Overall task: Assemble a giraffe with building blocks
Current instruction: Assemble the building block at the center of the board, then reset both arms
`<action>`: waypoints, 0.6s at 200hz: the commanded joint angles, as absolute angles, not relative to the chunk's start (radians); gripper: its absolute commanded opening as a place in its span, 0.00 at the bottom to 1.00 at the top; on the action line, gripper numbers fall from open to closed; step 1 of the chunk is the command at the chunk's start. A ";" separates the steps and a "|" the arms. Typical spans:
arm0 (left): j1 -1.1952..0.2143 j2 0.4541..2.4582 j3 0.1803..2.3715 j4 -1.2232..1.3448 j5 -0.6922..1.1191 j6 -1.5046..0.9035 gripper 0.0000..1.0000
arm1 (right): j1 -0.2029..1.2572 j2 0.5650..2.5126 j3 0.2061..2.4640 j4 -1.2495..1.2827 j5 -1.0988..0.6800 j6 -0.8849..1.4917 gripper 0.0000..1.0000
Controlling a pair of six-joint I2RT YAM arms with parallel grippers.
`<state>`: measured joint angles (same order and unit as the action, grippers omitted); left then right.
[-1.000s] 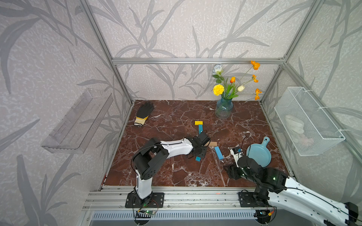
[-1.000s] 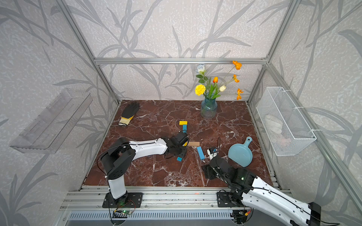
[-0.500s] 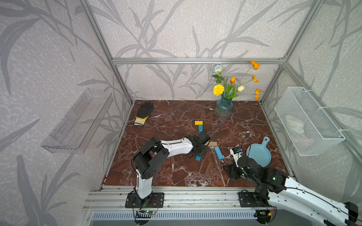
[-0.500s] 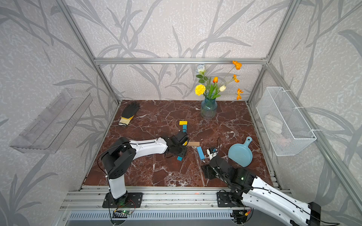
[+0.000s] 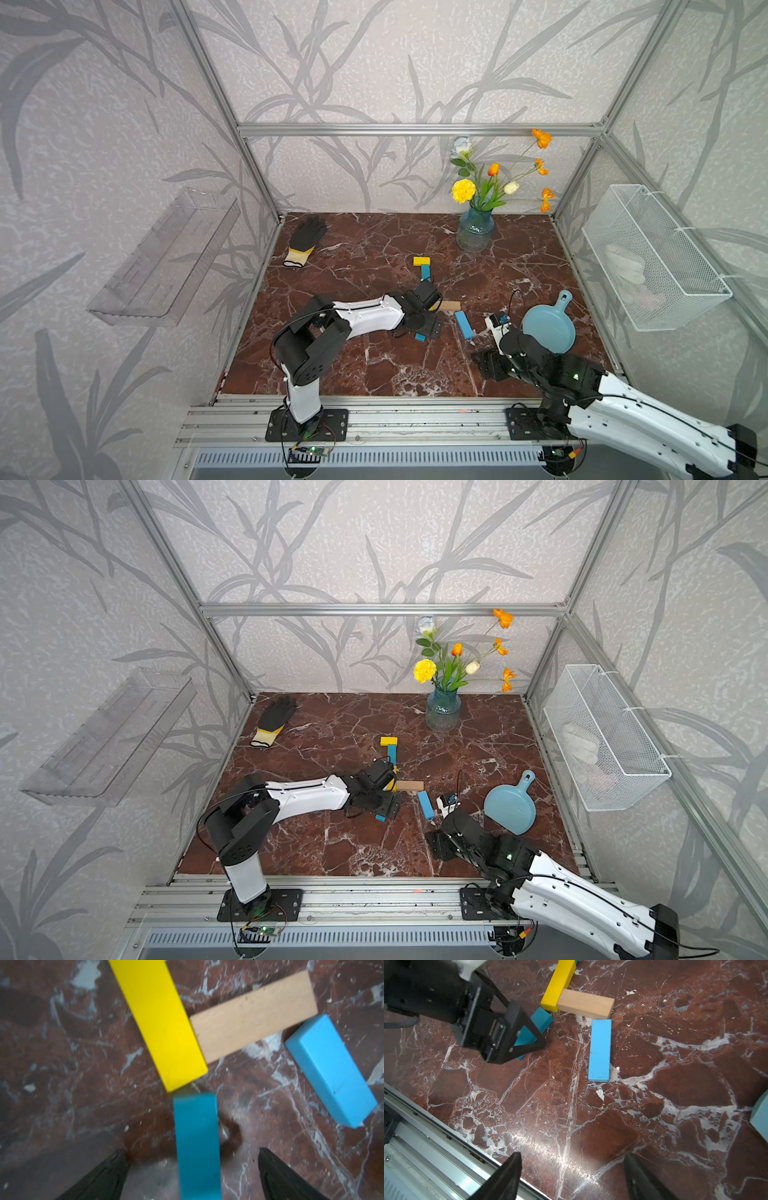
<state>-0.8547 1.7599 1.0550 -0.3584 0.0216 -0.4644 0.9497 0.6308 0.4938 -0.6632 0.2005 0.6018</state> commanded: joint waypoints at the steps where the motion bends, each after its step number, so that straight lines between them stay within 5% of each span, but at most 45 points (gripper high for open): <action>1: -0.852 1.549 1.036 -0.405 -0.035 -0.487 0.99 | 0.937 0.617 0.583 -0.712 0.251 0.571 0.88; 5: -0.848 1.508 1.033 -0.408 -0.058 -0.484 0.99 | 0.930 0.617 0.599 -0.724 0.276 0.565 1.00; 29: -0.741 1.287 0.964 -0.301 -0.171 -0.463 1.00 | 0.755 0.665 0.665 -0.676 0.388 0.446 0.99; 52: -0.555 1.210 0.866 -0.201 -0.365 -0.465 1.00 | 0.518 0.747 0.578 -0.352 0.439 0.292 0.99; 79: -0.499 1.206 0.738 -0.059 -0.816 -0.406 1.00 | 0.466 0.908 0.359 0.273 0.586 -0.086 0.99; 101: -0.462 1.224 0.611 0.146 -0.872 -0.266 1.00 | 0.377 1.054 0.357 0.326 0.548 -0.078 0.99; 120: -0.408 1.241 0.609 0.101 -0.947 -0.296 1.00 | 0.361 1.196 0.284 0.640 0.580 -0.139 0.99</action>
<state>-0.4644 1.2362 0.5972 0.0284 -0.7437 -0.3401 0.3847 1.0943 0.3260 0.1844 0.5163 -0.0040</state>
